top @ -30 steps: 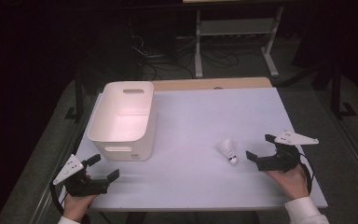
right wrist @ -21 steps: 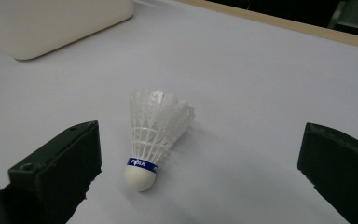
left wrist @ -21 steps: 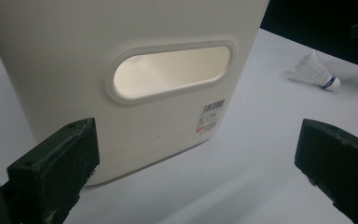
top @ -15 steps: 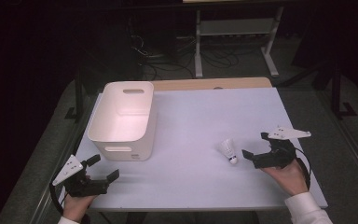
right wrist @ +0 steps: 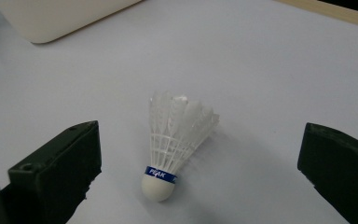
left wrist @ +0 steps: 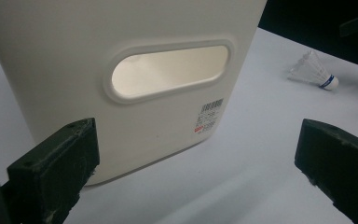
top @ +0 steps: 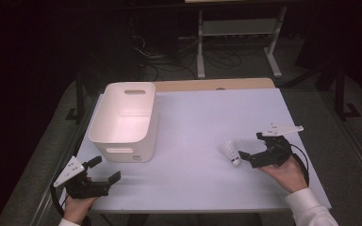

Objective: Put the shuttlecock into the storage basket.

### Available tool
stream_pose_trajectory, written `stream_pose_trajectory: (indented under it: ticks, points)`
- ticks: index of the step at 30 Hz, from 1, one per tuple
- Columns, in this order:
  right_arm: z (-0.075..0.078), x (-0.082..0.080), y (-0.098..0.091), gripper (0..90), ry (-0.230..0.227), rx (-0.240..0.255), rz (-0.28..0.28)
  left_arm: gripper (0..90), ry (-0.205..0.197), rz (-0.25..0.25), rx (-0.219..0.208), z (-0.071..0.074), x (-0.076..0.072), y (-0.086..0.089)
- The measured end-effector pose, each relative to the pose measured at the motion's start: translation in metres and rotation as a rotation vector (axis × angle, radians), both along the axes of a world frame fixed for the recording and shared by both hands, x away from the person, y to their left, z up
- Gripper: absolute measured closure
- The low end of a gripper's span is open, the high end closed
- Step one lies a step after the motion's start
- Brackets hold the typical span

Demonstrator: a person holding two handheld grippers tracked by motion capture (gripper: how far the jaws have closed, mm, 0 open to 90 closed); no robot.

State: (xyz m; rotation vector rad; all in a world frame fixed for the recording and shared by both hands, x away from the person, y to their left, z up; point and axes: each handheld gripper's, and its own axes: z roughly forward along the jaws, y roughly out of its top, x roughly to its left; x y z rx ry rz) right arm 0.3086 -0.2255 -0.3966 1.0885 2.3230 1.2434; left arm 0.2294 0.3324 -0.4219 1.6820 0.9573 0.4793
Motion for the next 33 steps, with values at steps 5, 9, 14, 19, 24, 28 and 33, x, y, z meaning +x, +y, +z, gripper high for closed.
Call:
stream_pose_trajectory:
  ticks: [5,9,14,19,24,28,33]
  points:
    - [0.001,0.004,0.005,0.0,0.015,-0.024,0.009,0.0,0.002,0.001,0.001,0.0,0.0,0.0]
    - [0.001,0.006,0.008,0.0,0.023,-0.026,0.014,0.0,0.0,-0.003,-0.001,0.0,0.0,0.0]
    - [0.0,0.009,0.011,0.0,0.037,-0.036,0.025,0.0,0.001,-0.005,0.001,0.0,0.0,-0.001]
    - [-0.001,0.012,0.014,0.0,0.057,-0.045,0.032,0.0,0.002,-0.006,0.002,0.0,0.0,-0.001]
    - [-0.002,0.015,0.017,0.0,0.074,-0.057,0.041,0.0,0.003,-0.008,0.002,0.0,0.0,-0.001]
    - [-0.004,0.018,0.019,0.0,0.093,-0.063,0.042,0.0,0.006,-0.012,0.003,0.0,0.0,-0.001]
    - [-0.007,0.02,0.021,0.0,0.112,-0.068,0.049,0.0,0.008,-0.012,0.003,0.0,0.0,-0.001]
